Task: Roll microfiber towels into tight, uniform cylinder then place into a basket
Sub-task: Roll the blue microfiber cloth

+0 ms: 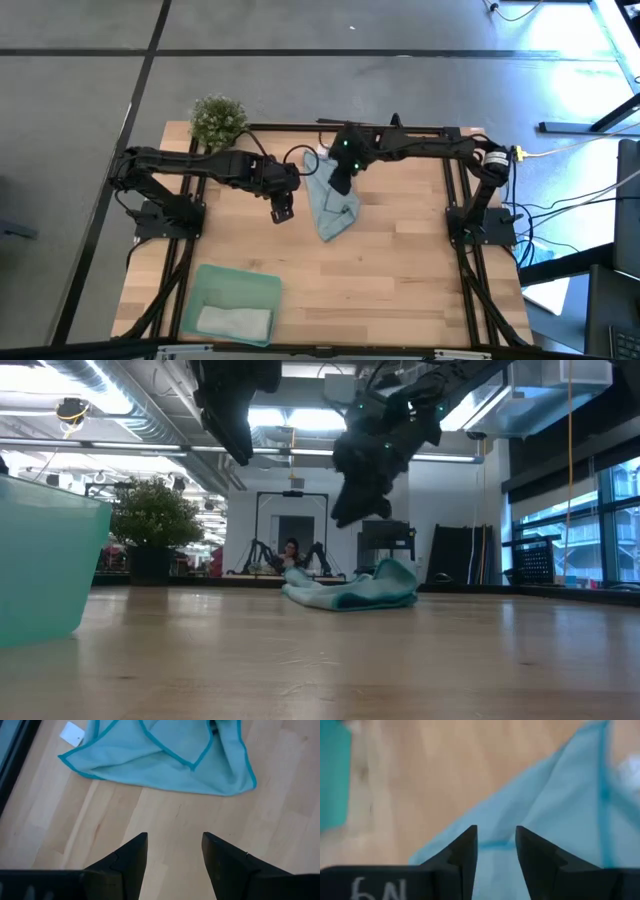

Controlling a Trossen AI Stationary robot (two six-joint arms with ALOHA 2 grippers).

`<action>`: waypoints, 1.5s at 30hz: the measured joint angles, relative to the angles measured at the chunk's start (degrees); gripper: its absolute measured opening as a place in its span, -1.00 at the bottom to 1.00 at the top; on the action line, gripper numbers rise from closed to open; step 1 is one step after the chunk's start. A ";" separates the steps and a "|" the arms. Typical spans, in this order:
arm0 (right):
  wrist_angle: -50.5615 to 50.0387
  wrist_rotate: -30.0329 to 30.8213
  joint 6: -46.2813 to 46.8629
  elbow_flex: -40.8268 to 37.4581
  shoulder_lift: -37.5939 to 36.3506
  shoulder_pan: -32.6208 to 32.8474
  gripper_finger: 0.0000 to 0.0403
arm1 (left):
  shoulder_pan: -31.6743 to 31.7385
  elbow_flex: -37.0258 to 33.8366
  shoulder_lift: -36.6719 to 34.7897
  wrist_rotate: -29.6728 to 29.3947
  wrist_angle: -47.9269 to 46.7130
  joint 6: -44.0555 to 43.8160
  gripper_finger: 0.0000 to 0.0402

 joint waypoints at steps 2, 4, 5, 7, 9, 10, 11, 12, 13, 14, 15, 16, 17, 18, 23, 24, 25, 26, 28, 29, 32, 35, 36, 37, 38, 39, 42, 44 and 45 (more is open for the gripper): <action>3.15 0.76 -1.43 0.89 0.00 -1.16 -0.33 | 0.43 -0.04 -0.73 -0.08 -0.14 -0.08 -0.09; 7.15 -0.25 -1.82 1.42 0.10 -2.49 -0.33 | 1.02 -0.02 -1.63 -0.18 0.00 -0.08 -0.09; 8.24 -1.06 -1.84 2.07 0.46 -3.06 -0.33 | 1.33 -0.02 -2.10 -0.18 -0.56 -0.07 -0.09; 8.97 -2.94 -1.86 3.79 1.63 -4.25 -0.33 | 2.07 -0.02 -3.28 -0.26 -0.36 -0.07 -0.09; 8.69 -4.13 -1.86 5.72 3.25 -5.26 -0.33 | 2.92 -0.02 -4.63 -0.31 -0.55 -0.05 -0.09; 8.41 -4.58 -1.77 6.85 4.15 -5.76 -0.33 | 3.25 -0.02 -5.35 -0.31 -0.58 -0.05 -0.09; 7.72 -4.87 -1.71 8.06 5.02 -6.34 -0.33 | 3.65 -0.02 -5.95 -0.32 -0.63 -0.06 -0.09; 6.82 -5.22 -1.76 9.47 6.05 -6.71 -0.33 | 4.09 0.00 -6.46 -0.31 -0.53 0.00 -0.09; 5.92 -5.81 -1.73 11.17 7.20 -7.15 -0.33 | 4.42 -0.01 -6.97 -0.32 -0.62 0.06 -0.09; 4.41 -6.25 -1.73 12.74 8.30 -7.65 -0.33 | 4.80 -0.02 -7.46 -0.33 -0.81 0.07 -0.09; 2.54 -6.71 -1.74 14.42 9.57 -8.00 -0.33 | 5.18 -0.02 -7.93 -0.33 -0.78 0.16 -0.09; 1.06 -7.29 -1.82 16.43 10.99 -8.28 -0.33 | 5.49 -0.02 -8.40 -0.37 -0.76 0.44 -0.09; -0.48 -7.50 -2.06 18.43 12.44 -8.57 -0.33 | 5.83 -0.02 -8.75 -0.37 -0.88 1.06 -0.09; -2.60 -7.54 -2.83 20.47 13.85 -8.75 -0.33 | 6.11 -0.02 -8.94 -0.36 -0.92 1.70 -0.09; -10.58 -7.63 -3.51 32.00 22.30 -9.57 -0.33 | 7.33 -0.02 -8.99 -0.40 -1.05 4.90 -0.09; -12.83 -7.54 -3.04 34.43 23.98 -9.73 -0.33 | 7.57 -0.02 -8.99 -0.40 -1.10 5.67 -0.09; -15.30 -7.43 -2.74 36.93 25.60 -9.93 -0.33 | 7.74 -0.02 -8.99 -0.41 -1.12 6.11 -0.09; -17.05 -7.39 -2.24 39.19 26.97 -10.12 -0.33 | 7.96 -0.02 -8.99 -0.39 -1.12 6.43 -0.09; -20.59 -7.33 -1.67 43.68 29.70 -10.52 -0.33 | 8.41 -0.02 -8.99 -0.37 -1.12 6.64 -0.09; -22.60 -7.30 -1.78 45.65 30.87 -10.64 -0.33 | 8.74 -0.02 -8.99 -0.37 -1.12 6.57 -0.09; -26.75 -6.79 -4.03 50.75 34.07 -10.78 -0.33 | 9.59 -0.02 -8.99 -0.38 -1.12 6.00 -0.09; -27.83 -5.71 -5.80 54.16 36.07 -10.65 -0.33 | 10.37 -0.02 -8.99 -0.35 -1.12 4.69 -0.09; -27.80 -5.88 -6.33 54.88 36.56 -10.64 -0.33 | 10.62 -0.02 -8.99 -0.33 -1.09 4.06 -0.09; -27.76 -6.09 -6.74 55.37 37.05 -10.61 -0.33 | 10.82 -0.02 -8.99 -0.33 -1.07 3.26 -0.09; -27.73 -6.13 -7.37 55.66 37.49 -10.63 -0.33 | 11.11 -0.02 -8.99 -0.33 -1.07 2.83 -0.09; -27.73 -6.12 -7.57 55.69 37.80 -10.66 -0.33 | 11.25 -0.02 -8.99 -0.33 -1.07 2.53 -0.09; -27.80 -6.12 -7.95 55.28 38.05 -10.78 -0.33 | 11.64 -0.02 -8.99 -0.31 -1.07 1.04 -0.09; -27.47 -6.11 -9.66 54.85 37.99 -10.78 -0.33 | 11.71 -0.02 -8.99 -0.33 -1.05 0.35 -0.09; -27.49 -6.11 -10.57 54.71 37.99 -10.78 -0.33 | 11.70 -0.02 -8.99 -0.33 -1.02 0.05 -0.09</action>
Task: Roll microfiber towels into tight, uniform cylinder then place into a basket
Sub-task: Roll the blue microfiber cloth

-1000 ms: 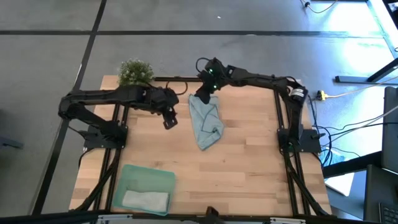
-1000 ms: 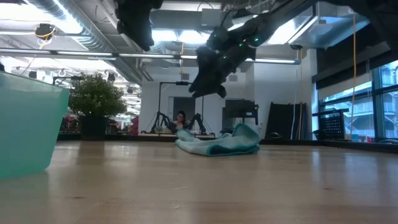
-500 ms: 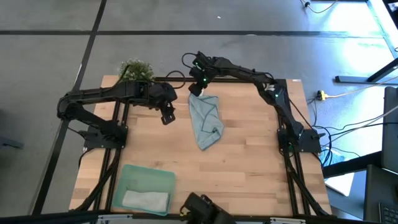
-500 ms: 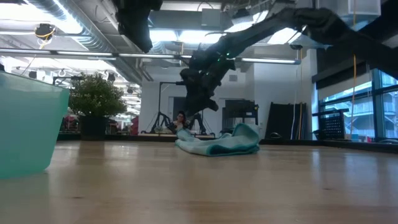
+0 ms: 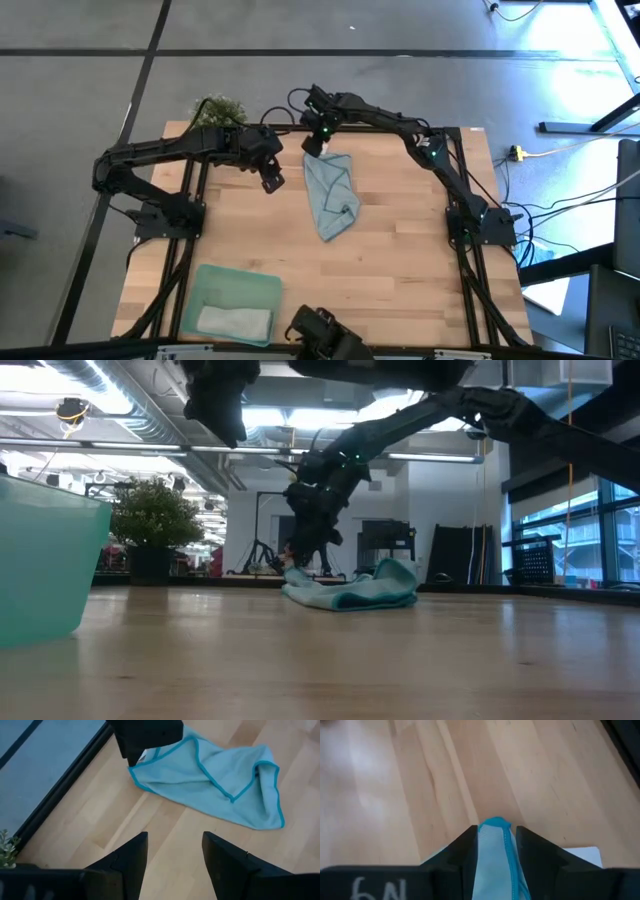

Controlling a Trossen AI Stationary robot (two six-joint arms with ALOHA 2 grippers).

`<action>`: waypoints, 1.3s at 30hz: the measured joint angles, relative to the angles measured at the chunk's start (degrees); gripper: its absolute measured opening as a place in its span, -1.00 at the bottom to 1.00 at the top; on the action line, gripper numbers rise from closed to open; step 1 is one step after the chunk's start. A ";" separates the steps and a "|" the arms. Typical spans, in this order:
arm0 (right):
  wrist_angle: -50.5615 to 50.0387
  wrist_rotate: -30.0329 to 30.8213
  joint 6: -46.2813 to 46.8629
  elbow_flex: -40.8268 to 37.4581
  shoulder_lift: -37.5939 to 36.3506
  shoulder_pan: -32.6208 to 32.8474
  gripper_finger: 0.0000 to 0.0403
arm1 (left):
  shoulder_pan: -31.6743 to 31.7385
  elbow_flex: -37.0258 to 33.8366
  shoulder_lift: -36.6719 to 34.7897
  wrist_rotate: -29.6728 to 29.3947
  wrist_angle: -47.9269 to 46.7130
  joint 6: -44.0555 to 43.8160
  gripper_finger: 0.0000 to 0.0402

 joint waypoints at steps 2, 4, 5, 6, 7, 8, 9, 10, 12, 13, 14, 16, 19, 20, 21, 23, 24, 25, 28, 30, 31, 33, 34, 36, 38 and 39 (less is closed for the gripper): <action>0.05 0.01 -0.17 -0.06 0.02 0.00 -0.33 | 0.00 0.00 0.00 0.00 0.42 -0.20 -0.09; 0.63 -0.01 -0.23 -0.06 0.00 0.02 -0.33 | 0.00 0.00 0.00 0.02 0.83 -0.39 -0.09; 0.68 0.01 -0.40 -0.06 0.00 0.02 -0.33 | 0.00 0.00 0.01 0.00 0.98 -0.46 -0.09; 0.68 0.01 -0.84 -0.06 0.00 0.02 -0.33 | 0.00 0.00 0.01 0.00 1.14 -0.48 -0.09; 0.79 0.01 -1.29 -0.06 0.04 0.02 -0.33 | 0.00 0.00 0.02 0.00 1.34 -0.46 -0.09; 1.15 -0.01 -1.41 -0.06 0.13 0.02 -0.33 | 0.00 0.00 0.02 0.00 1.42 -0.46 -0.09; 1.45 -0.02 -1.40 -0.06 0.25 0.02 -0.33 | 0.00 0.00 0.02 0.00 1.57 -0.47 -0.09; 1.45 -0.01 -1.38 -0.06 0.57 0.02 -0.33 | 0.00 0.00 0.02 0.00 1.91 -0.48 -0.09; 1.41 -0.03 -1.41 -0.06 1.42 0.02 -0.33 | 0.00 0.00 0.02 0.00 2.23 -0.51 -0.09; 1.27 0.01 -1.41 -0.06 1.91 0.02 -0.33 | 0.00 0.00 0.02 0.00 2.32 -0.52 -0.09; 1.26 -0.04 -1.39 -0.09 2.19 0.02 -0.33 | 0.00 0.00 0.02 0.00 2.48 -0.62 -0.09; 1.32 -0.70 -1.45 -0.09 2.46 0.02 -0.33 | 0.00 0.00 0.02 0.00 2.56 -1.04 -0.09; 1.64 -1.06 -1.76 -0.08 2.77 0.02 -0.33 | 0.00 0.00 0.02 0.00 2.55 -1.49 -0.09; 1.58 -1.06 -2.23 -0.08 2.90 0.02 -0.33 | 0.00 0.00 0.02 0.00 2.55 -1.51 -0.09; 1.48 -1.06 -3.09 -0.08 3.02 0.08 -0.34 | 0.00 0.00 0.02 0.00 2.55 -1.51 -0.09; 1.44 -1.06 -4.84 -0.08 3.00 0.28 -0.38 | 0.00 0.00 0.04 0.00 2.55 -1.51 -0.09; 1.53 -1.02 -6.04 -0.08 2.96 0.40 -0.43 | 0.00 0.00 0.04 0.00 2.55 -1.51 -0.09; 1.52 -0.62 -7.11 -0.08 2.95 0.45 -0.49 | 0.00 0.00 0.04 0.00 2.55 -1.51 -0.09; 1.56 1.74 -7.66 -0.08 2.95 0.54 -0.77 | 0.00 0.00 0.04 0.00 2.53 -1.51 -0.09; 1.34 2.33 -8.17 0.25 2.95 0.54 -0.93 | 0.00 0.00 0.04 0.00 2.52 -1.51 -0.09; 0.86 1.79 -8.33 0.51 2.93 0.44 -0.95 | 0.00 0.00 0.04 0.00 2.52 -1.52 -0.09; -0.66 0.82 -9.09 1.71 2.77 0.26 -0.96 | 0.00 0.00 0.04 0.00 2.50 -1.62 -0.09; -2.12 0.78 -9.78 2.75 2.60 0.18 -0.97 | 0.00 0.00 0.04 0.00 2.50 -1.62 -0.09; -5.17 1.92 -11.22 5.53 2.38 0.17 -0.98 | 0.00 0.00 0.04 0.00 2.48 -1.64 -0.09; -5.76 3.88 -12.87 5.17 0.72 0.17 -0.98 | 0.00 0.00 0.04 0.00 2.46 -1.65 -0.09; -6.82 4.87 -13.43 4.73 -0.25 0.10 -0.98 | 0.00 0.00 0.04 -0.02 2.44 -1.66 -0.09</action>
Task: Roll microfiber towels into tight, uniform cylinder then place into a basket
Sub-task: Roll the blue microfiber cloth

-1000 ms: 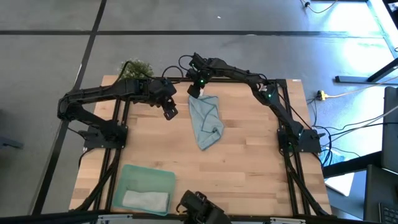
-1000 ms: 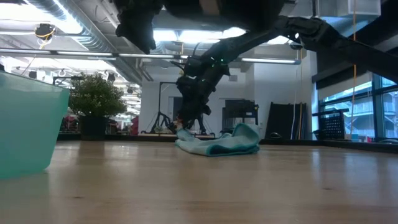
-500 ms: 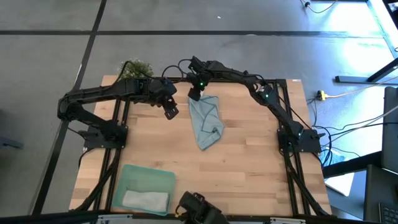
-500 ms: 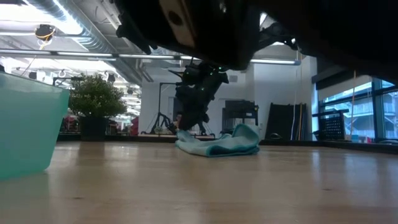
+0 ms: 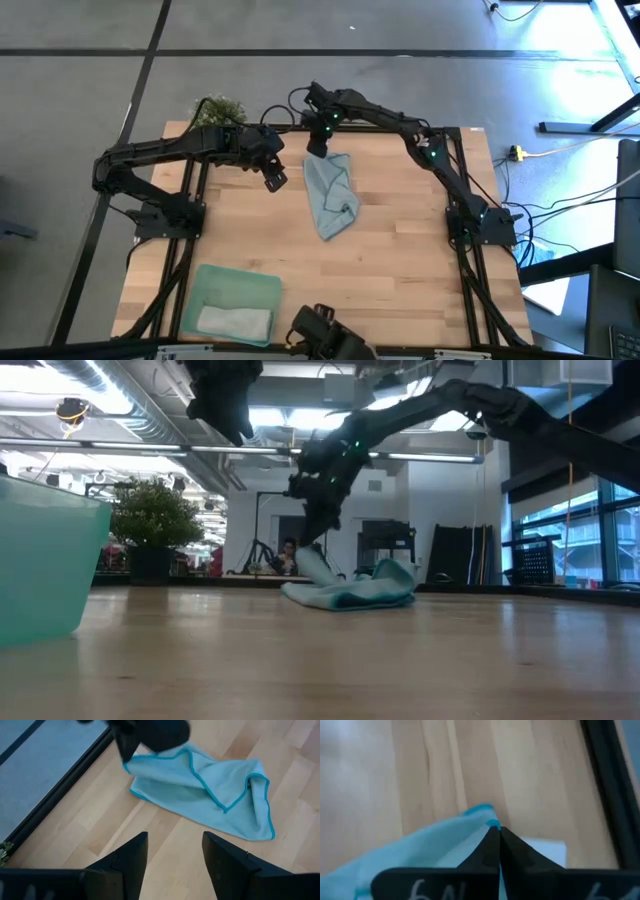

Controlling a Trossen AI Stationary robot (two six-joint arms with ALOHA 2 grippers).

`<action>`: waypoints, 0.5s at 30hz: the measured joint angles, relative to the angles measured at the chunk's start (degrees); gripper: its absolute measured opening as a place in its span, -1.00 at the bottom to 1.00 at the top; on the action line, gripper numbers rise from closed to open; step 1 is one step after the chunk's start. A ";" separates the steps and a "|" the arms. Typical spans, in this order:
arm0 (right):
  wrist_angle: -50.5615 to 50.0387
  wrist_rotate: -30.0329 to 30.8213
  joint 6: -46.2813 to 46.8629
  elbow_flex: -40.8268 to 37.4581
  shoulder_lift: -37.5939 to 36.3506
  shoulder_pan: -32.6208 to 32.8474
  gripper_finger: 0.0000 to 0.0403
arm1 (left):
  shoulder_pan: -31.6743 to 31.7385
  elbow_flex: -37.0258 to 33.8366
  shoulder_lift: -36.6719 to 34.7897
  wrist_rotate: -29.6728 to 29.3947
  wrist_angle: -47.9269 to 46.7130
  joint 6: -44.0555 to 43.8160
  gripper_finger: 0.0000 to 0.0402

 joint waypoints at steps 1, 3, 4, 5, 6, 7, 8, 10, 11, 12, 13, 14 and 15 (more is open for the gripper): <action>-1.32 1.09 -0.16 -0.01 -0.77 -0.03 -0.98 | 0.00 0.00 0.00 0.01 -0.01 0.00 -0.09; -5.13 3.72 -0.69 0.21 -2.21 -0.19 -0.99 | 0.00 0.00 0.00 0.01 -0.03 0.00 -0.09; -6.66 5.20 -1.03 0.21 -2.95 -0.28 -0.99 | 0.00 0.00 0.00 0.00 -0.04 0.00 -0.09; -8.29 6.36 -1.26 0.21 -3.67 -0.44 -0.99 | 0.00 0.00 0.00 0.00 -0.04 0.02 -0.09; -10.15 7.57 -1.47 0.21 -4.17 -0.47 -0.99 | 0.00 0.00 0.00 0.00 -0.07 0.02 -0.09; -11.71 8.99 -1.47 0.21 -4.83 -0.57 -0.99 | 0.00 0.00 0.00 0.00 -0.05 0.02 -0.09; -13.47 10.45 -1.47 0.21 -5.18 -0.68 -0.99 | 0.00 0.00 0.00 0.00 -0.04 0.02 -0.09; -16.89 13.72 -1.45 0.26 -5.78 -0.93 -0.99 | 0.00 0.00 0.00 0.00 -0.04 0.02 -0.09; -18.32 15.64 -1.43 0.26 -5.88 -1.02 -0.99 | 0.00 0.00 0.00 0.01 -0.07 0.04 -0.09; -19.47 17.73 -1.26 0.26 -6.05 -1.15 -0.99 | 0.00 0.00 0.00 0.02 -0.04 0.07 -0.09; -20.82 19.72 -0.94 0.26 -6.18 -1.31 -0.99 | 0.00 0.00 0.00 0.00 -0.07 0.07 -0.09; -22.40 21.99 -0.33 0.26 -6.31 -1.45 -0.99 | 0.00 0.00 0.00 0.00 -0.06 0.07 -0.09; -23.72 24.56 0.03 0.26 -6.42 -1.61 -0.99 | 0.00 0.00 0.00 0.00 -0.04 0.07 -0.09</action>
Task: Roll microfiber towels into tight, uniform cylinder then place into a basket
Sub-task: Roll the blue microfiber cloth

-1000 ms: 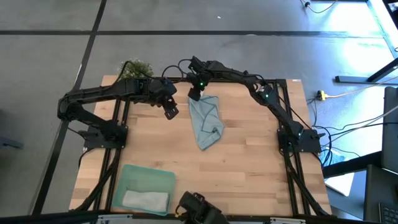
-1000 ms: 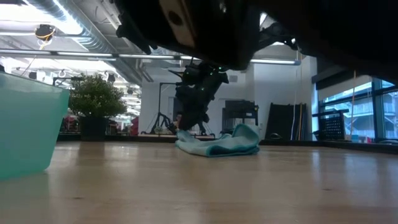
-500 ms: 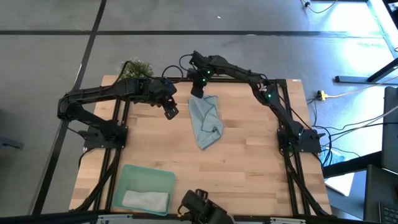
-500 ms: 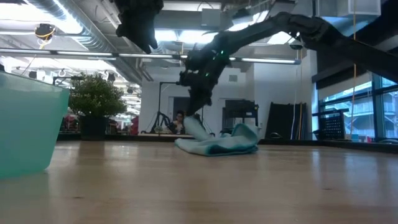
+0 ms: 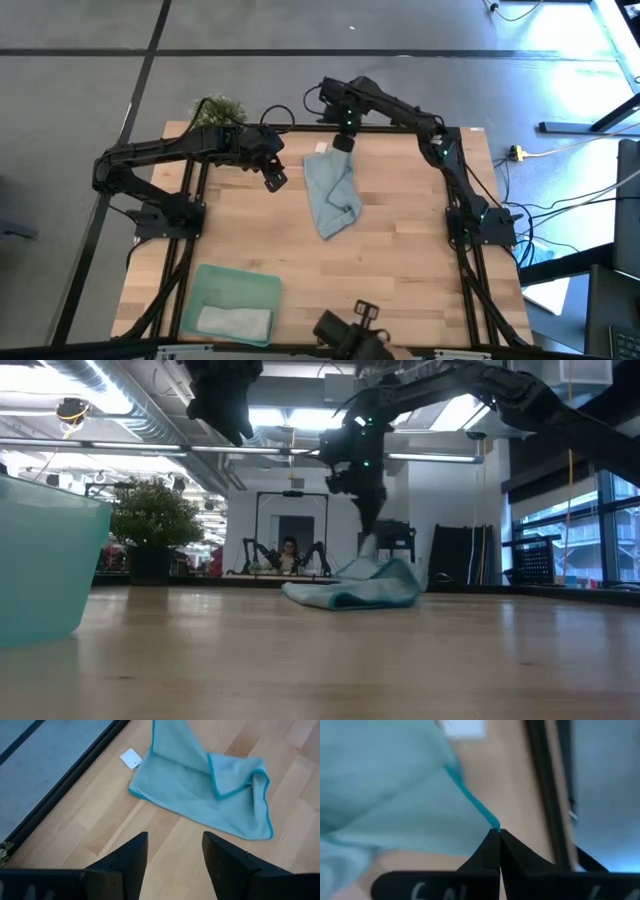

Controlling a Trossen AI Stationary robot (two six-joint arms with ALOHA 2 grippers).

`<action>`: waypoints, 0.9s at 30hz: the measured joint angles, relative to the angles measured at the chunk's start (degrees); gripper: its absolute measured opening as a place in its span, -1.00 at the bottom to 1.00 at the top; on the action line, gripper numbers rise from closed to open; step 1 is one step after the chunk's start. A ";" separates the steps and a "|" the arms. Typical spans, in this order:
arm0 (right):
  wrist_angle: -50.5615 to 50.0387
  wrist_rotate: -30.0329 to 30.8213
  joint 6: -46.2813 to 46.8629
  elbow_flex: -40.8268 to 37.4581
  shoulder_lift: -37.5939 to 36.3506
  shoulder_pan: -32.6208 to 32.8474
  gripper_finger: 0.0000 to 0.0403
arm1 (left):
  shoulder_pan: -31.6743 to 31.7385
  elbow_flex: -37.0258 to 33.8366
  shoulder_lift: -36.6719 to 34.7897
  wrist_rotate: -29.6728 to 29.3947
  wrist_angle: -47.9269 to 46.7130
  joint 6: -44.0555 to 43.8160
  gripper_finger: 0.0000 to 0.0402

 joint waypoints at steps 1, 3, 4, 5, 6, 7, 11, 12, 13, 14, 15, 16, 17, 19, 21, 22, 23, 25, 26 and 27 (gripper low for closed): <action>-1.39 2.38 0.48 0.00 -0.03 -0.20 -0.99 | 0.00 0.00 0.00 0.01 -0.01 0.00 -0.09; -4.64 5.91 1.71 -0.05 -0.03 -0.55 -1.00 | 0.00 0.00 0.00 0.01 0.00 -0.16 -0.09; -5.66 6.96 2.38 -0.23 -0.03 -0.71 -1.00 | 0.00 0.00 0.00 0.02 0.00 -0.17 -0.09; -6.19 7.52 3.02 -0.36 -0.03 -0.85 -1.00 | 0.00 0.00 0.00 0.02 0.00 -0.17 -0.09; -6.82 7.71 3.47 -0.39 -0.03 -1.04 -1.00 | 0.00 0.00 0.00 0.02 0.00 -0.17 -0.09; -7.33 7.74 4.24 -0.44 -0.03 -1.22 -1.00 | 0.00 0.00 0.00 0.02 0.00 -0.20 -0.09; -7.34 7.75 6.02 -0.46 -0.03 -1.86 -0.99 | 0.00 0.00 0.00 0.02 0.01 -0.24 -0.09; -7.34 6.65 6.34 -0.46 -0.03 -2.04 -0.98 | 0.00 0.00 0.01 0.02 0.00 -0.24 -0.09; -7.34 5.78 7.22 -0.46 -0.03 -2.19 -0.96 | 0.00 0.00 0.00 0.02 0.02 -0.24 -0.09; -7.34 5.27 7.76 -0.46 -0.03 -2.32 -0.94 | 0.00 0.00 0.01 0.02 0.02 -0.26 -0.09; -7.35 4.91 8.27 -0.46 -0.03 -2.37 -0.91 | 0.00 0.00 0.01 0.02 0.02 -0.26 -0.09; -7.36 4.85 8.78 -0.46 -0.03 -2.42 -0.87 | 0.00 0.00 0.00 0.02 0.02 -0.27 -0.09; -7.37 4.82 8.87 -0.46 -0.03 -2.46 -0.83 | 0.00 0.00 0.00 0.02 0.02 -0.28 -0.09; -7.38 4.83 8.87 -0.46 -0.03 -2.51 -0.76 | 0.00 0.00 0.00 0.02 0.02 -0.28 -0.09; -7.38 4.77 8.87 -0.46 -0.03 -2.61 -0.67 | 0.00 0.00 0.00 0.02 0.02 -0.30 -0.09; -7.40 4.68 8.87 -0.46 -0.03 -2.61 -0.63 | 0.00 0.00 0.02 0.02 0.02 -0.28 -0.09; -7.40 4.68 8.88 -0.46 -0.03 -2.61 -0.59 | 0.00 0.00 0.02 0.02 0.02 -0.31 -0.09; -7.40 4.63 9.10 -0.46 -0.03 -2.64 -0.51 | 0.00 0.00 0.00 0.02 0.02 -0.31 -0.09; -7.45 4.34 9.41 -0.38 -0.03 -2.66 -0.48 | 0.00 0.00 0.01 0.02 0.02 -0.31 -0.09; -7.41 3.06 9.57 -0.33 -0.16 -2.68 -0.46 | 0.00 0.00 0.01 0.02 0.02 -0.32 -0.09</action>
